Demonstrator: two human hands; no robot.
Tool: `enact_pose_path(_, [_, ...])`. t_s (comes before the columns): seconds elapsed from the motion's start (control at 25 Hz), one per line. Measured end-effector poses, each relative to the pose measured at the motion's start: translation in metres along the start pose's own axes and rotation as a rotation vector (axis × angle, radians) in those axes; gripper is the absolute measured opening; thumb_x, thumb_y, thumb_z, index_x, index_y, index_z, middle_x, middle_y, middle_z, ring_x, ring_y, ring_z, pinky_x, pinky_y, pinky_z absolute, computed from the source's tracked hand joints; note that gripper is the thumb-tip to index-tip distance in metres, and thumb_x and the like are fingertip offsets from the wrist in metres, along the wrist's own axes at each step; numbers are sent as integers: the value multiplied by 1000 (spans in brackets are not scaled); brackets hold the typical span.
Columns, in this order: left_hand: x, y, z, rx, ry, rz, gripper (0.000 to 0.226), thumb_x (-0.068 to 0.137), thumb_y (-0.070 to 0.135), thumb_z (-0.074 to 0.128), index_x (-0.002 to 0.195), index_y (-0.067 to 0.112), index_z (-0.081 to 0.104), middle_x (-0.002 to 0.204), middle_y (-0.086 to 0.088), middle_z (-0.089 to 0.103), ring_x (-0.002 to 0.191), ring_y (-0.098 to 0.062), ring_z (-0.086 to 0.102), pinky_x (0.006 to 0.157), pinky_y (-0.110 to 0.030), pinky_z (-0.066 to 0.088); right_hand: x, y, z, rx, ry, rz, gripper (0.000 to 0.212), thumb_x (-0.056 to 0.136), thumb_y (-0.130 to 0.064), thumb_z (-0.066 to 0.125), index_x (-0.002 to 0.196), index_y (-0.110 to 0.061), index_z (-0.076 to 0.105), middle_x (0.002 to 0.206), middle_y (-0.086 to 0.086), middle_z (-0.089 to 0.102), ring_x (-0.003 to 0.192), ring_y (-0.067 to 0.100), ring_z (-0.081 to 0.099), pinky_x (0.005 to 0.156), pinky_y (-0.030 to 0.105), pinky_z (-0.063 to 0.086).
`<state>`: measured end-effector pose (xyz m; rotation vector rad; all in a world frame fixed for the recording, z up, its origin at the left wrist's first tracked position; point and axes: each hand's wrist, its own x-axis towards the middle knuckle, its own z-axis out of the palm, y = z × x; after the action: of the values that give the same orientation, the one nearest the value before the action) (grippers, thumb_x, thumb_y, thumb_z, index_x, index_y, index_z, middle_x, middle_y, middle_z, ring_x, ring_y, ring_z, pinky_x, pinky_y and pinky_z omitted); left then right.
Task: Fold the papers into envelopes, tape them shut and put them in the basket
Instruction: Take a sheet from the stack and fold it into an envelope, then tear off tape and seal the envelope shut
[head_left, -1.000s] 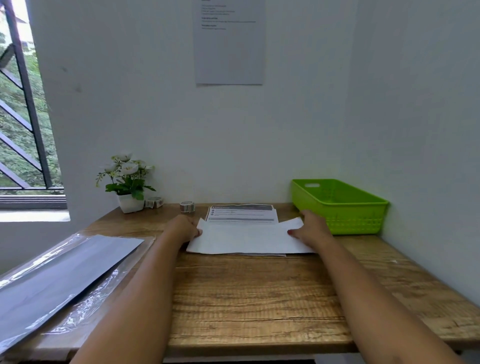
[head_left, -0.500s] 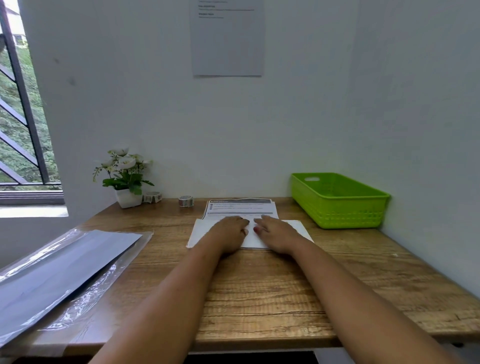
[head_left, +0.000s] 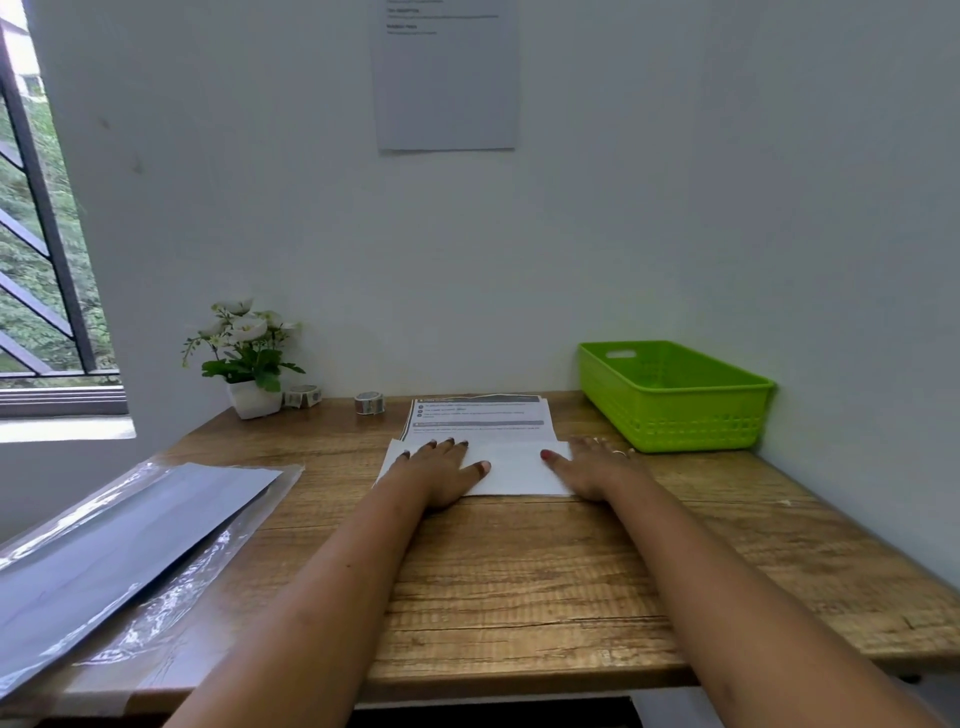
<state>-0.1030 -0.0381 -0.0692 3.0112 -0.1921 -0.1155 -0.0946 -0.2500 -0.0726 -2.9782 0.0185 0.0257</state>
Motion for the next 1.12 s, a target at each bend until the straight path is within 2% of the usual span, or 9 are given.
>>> enact_pose_path(0.12, [-1,1,1,2,4,-20,70,94,62,17,151,23,8,160,1,5,147,-20,4,117,-51,4,-3,3,-1,10,-7,9,77,91,-67,15,152,-20,11,161,0,6,148,19,6,118,47,6])
enact_pose_path(0.24, [-2,1,-2,4,78,-22,69,93,63,23,148,21,24,157,-1,22,144,-20,18,116,-53,6,-10,-1,-3,2,82,-34,69,94,-61,18,152,-27,5,161,-1,4,148,19,5,117,51,3])
enact_pose_path(0.32, [-3,-4,-9,-23,237,-44,57,95,58,30,142,26,37,150,-1,36,138,-21,33,114,-50,19,-13,-13,-7,-20,222,-88,65,97,-55,21,152,-25,7,161,2,5,148,22,7,117,51,3])
enact_pose_path(0.4, [-5,-14,-19,-142,425,-102,37,98,39,37,133,30,47,141,-2,49,127,-24,47,105,-43,35,-8,-36,-13,-7,256,-159,61,98,-52,22,151,-21,18,160,6,9,148,24,9,117,51,5])
enact_pose_path(0.48, [-7,-30,-29,-361,558,-215,33,95,15,43,122,26,57,128,-2,59,113,-23,55,93,-39,45,3,-63,-16,36,165,-239,60,99,-52,23,150,-21,22,160,6,10,148,24,8,117,50,4])
enact_pose_path(0.6, [-3,-59,-35,-600,660,-373,31,91,3,47,116,15,62,117,-6,63,100,-21,57,80,-29,44,26,-94,-9,127,-12,-337,60,99,-50,28,151,-20,20,160,5,15,147,24,16,119,46,11])
enact_pose_path(0.76, [29,-95,-35,-626,605,-405,40,87,-1,47,122,17,56,122,-7,62,110,-23,57,91,-31,47,48,-97,10,42,6,-361,58,99,-46,27,149,-18,24,157,6,23,144,25,24,117,42,21])
enact_pose_path(0.96, [69,-106,-25,-356,444,-442,56,91,13,41,140,38,31,136,-11,50,123,-30,46,95,-43,45,54,-97,17,9,68,-389,51,100,-44,25,142,-17,38,149,6,38,136,25,37,113,43,29])
enact_pose_path(1.12, [84,-112,-22,-170,451,-503,43,94,20,37,135,36,38,133,-12,50,123,-30,43,88,-46,46,50,-100,17,-34,147,-426,47,100,-41,28,137,-16,45,144,6,44,132,25,40,111,42,31])
